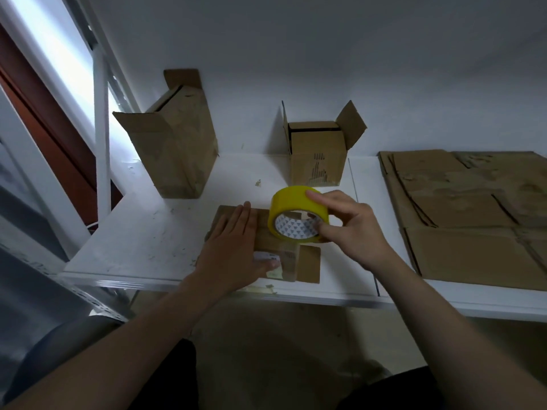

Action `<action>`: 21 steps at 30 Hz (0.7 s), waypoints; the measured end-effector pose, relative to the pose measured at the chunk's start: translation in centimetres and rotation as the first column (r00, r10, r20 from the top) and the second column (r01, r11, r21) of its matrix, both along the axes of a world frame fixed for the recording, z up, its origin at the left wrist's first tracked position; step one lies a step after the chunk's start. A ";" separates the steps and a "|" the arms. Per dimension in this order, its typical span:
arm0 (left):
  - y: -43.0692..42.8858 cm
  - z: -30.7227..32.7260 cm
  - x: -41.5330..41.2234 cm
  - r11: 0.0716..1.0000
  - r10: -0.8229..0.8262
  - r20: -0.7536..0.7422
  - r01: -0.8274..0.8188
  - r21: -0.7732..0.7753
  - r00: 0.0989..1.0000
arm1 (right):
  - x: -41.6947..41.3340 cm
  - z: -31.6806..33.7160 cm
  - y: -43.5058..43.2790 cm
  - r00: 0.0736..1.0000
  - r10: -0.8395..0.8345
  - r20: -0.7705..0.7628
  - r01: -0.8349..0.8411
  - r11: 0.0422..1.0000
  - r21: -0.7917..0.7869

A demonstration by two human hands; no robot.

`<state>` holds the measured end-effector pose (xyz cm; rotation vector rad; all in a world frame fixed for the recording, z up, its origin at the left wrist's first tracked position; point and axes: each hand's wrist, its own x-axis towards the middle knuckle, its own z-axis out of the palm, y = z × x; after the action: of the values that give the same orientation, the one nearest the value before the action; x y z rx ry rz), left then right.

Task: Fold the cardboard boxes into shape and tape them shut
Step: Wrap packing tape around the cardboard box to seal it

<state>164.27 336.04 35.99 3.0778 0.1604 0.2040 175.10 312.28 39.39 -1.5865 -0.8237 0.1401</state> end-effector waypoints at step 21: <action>-0.3 0.0 -0.1 0.999 -0.028 -0.006 0.028 0.033 1.000 | 1.1 -1.9 -4.3 0.989 0.018 0.149 0.033 0.942 -0.333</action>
<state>164.13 335.75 35.95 3.1113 0.1149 0.1990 176.15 308.03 37.46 -1.9390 -0.9474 0.1628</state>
